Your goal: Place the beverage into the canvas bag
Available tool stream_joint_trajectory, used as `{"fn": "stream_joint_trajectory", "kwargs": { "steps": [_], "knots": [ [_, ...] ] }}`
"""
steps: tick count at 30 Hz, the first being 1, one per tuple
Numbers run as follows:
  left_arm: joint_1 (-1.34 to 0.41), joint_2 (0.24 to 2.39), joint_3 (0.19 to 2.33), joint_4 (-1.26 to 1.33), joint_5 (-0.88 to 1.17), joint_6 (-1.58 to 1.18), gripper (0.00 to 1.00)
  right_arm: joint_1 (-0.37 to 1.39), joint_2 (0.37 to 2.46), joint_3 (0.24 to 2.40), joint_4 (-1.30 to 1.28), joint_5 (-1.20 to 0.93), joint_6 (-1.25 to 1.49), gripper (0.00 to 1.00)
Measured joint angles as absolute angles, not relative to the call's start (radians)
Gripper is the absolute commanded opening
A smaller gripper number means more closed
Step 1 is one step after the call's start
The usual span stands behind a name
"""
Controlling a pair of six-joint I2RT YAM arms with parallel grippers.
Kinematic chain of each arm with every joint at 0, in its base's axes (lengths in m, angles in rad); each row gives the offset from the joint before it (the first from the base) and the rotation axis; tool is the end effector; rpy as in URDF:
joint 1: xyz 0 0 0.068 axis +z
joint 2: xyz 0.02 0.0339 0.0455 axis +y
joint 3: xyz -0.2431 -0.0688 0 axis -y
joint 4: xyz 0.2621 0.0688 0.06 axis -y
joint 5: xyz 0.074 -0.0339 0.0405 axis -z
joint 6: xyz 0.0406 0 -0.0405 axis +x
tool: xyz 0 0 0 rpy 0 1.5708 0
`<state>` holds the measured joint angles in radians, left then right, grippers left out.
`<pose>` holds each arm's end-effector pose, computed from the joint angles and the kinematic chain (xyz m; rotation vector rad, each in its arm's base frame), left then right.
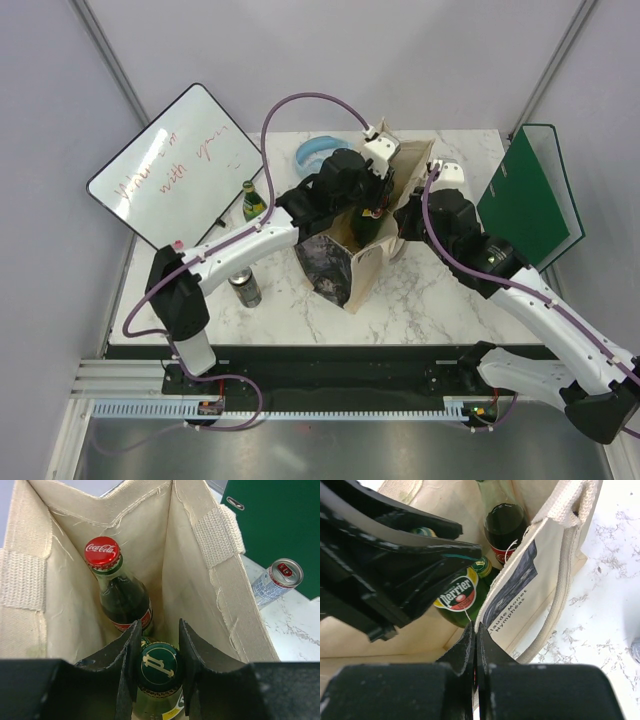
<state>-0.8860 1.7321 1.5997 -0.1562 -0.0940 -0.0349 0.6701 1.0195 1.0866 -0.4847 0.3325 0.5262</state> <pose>0.2790 -0.3356 0.3458 0.7211 1.7520 -0.5481 0.2064 0.1467 0.3524 0.0732 1.9905 0.4506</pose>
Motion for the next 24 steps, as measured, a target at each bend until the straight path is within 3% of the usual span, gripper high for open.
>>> {"fn": "stream_joint_trajectory", "kwargs": {
  "steps": [24],
  "knots": [
    [-0.894, 1.796, 1.564, 0.027, -0.138, -0.006, 0.02, 0.667, 0.99, 1.071, -0.478, 0.307, 0.519, 0.0]
  ]
}}
